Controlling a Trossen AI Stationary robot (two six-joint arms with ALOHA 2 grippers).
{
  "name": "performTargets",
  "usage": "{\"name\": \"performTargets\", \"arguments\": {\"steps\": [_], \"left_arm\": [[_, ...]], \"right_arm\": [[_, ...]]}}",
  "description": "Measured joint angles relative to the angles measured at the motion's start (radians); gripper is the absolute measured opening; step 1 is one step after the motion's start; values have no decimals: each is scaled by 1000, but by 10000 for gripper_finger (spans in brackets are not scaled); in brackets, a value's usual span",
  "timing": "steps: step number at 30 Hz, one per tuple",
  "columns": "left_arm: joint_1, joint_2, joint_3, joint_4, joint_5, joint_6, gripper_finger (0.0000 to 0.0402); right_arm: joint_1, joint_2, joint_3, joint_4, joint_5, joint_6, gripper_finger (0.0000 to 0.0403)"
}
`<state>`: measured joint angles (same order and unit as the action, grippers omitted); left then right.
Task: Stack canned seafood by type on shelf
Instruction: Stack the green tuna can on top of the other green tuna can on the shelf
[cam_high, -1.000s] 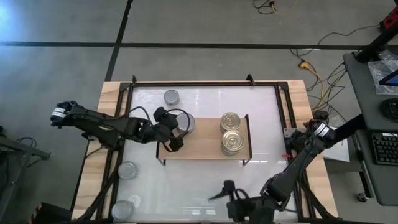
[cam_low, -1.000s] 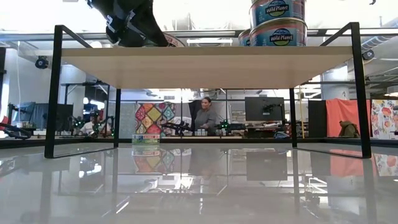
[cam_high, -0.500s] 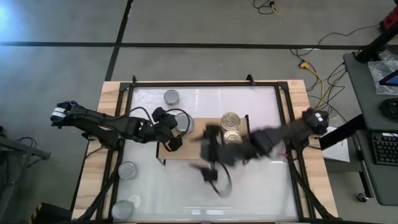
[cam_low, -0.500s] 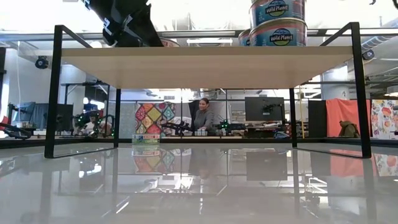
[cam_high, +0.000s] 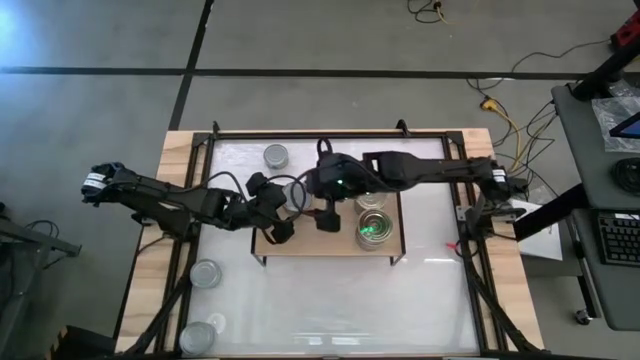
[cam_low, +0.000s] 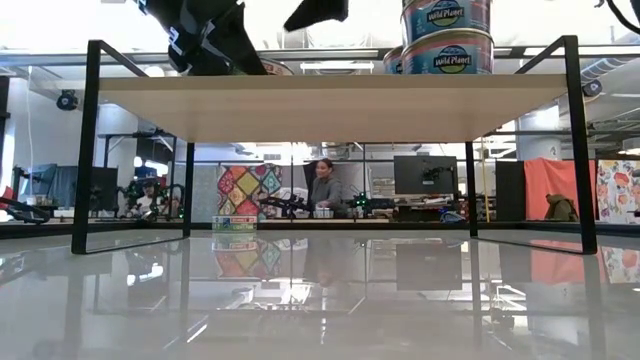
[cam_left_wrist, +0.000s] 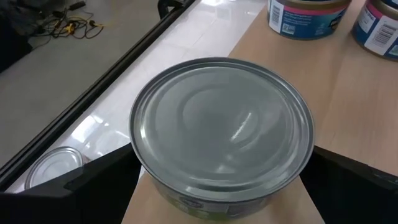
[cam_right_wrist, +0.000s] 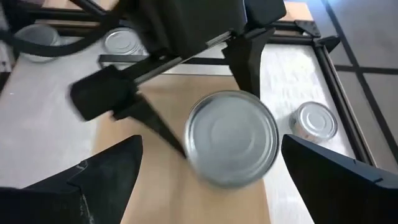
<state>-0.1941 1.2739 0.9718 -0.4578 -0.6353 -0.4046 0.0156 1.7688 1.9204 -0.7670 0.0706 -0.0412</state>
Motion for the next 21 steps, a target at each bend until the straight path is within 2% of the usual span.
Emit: {"name": "performTargets", "arguments": {"steps": [6, 10, 14, 21], "left_arm": [[10, 0, 0, 8, 30, 3, 396], [19, 3, 0, 9, 32, 4, 396], [21, 8, 0, 12, 36, 8, 396], [21, 28, 0, 24, 32, 6, 396]], "right_arm": [[-39, 14, -72, 121, -5, 13, 372], [-63, 21, -93, 138, -54, 49, 352], [-71, 22, -124, 240, -53, 70, 308], [-81, 22, -181, 334, -53, 85, 203]]}}
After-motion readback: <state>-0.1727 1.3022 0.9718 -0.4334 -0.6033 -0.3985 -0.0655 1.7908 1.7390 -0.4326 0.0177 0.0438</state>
